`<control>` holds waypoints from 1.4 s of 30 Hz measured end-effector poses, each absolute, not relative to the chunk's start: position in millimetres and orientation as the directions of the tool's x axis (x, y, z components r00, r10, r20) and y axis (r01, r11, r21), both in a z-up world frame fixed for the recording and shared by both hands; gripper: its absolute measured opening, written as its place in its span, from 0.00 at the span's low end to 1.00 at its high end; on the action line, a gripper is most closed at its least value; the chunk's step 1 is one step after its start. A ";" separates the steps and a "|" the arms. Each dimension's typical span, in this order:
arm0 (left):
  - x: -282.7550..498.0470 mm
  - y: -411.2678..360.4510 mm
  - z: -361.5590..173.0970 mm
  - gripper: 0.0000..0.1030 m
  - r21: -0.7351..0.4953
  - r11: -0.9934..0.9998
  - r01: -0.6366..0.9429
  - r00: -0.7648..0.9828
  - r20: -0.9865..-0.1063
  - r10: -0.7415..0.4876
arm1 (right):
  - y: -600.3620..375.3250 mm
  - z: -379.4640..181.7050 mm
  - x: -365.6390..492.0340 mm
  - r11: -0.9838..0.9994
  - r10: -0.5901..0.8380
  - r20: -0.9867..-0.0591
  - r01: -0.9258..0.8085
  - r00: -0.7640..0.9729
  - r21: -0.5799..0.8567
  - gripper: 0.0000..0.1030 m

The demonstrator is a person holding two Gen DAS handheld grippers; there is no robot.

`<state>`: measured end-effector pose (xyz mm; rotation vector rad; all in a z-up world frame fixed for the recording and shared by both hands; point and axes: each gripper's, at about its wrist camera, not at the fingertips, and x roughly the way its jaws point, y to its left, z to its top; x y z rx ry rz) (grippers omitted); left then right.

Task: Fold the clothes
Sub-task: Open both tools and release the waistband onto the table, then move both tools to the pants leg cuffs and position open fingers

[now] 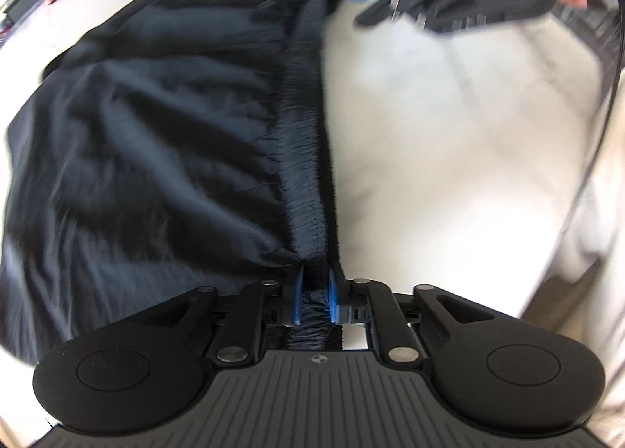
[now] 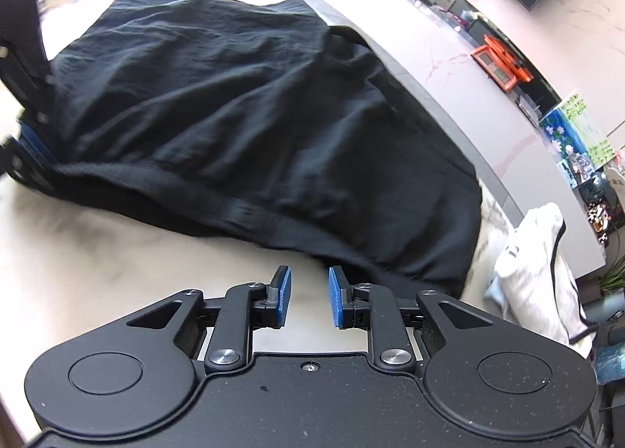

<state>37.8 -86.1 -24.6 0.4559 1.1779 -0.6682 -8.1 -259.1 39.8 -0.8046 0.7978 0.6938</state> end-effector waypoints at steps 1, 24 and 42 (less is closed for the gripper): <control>35.1 -88.6 -23.4 0.19 -0.021 0.723 0.691 0.232 -0.941 -0.248 | -261.6 40.4 -15.8 0.515 0.233 -0.826 -0.786 0.513 -0.343 0.18; -12.2 30.5 3.1 0.34 0.163 0.836 0.524 0.451 -0.886 -0.110 | -189.8 47.9 -119.0 0.501 0.427 -0.811 -0.851 0.400 -0.156 0.19; 26.2 68.4 -23.2 0.22 0.163 0.826 0.539 0.441 -0.891 -0.112 | -124.1 12.9 -108.0 0.539 0.368 -0.872 -0.838 0.323 -0.084 0.19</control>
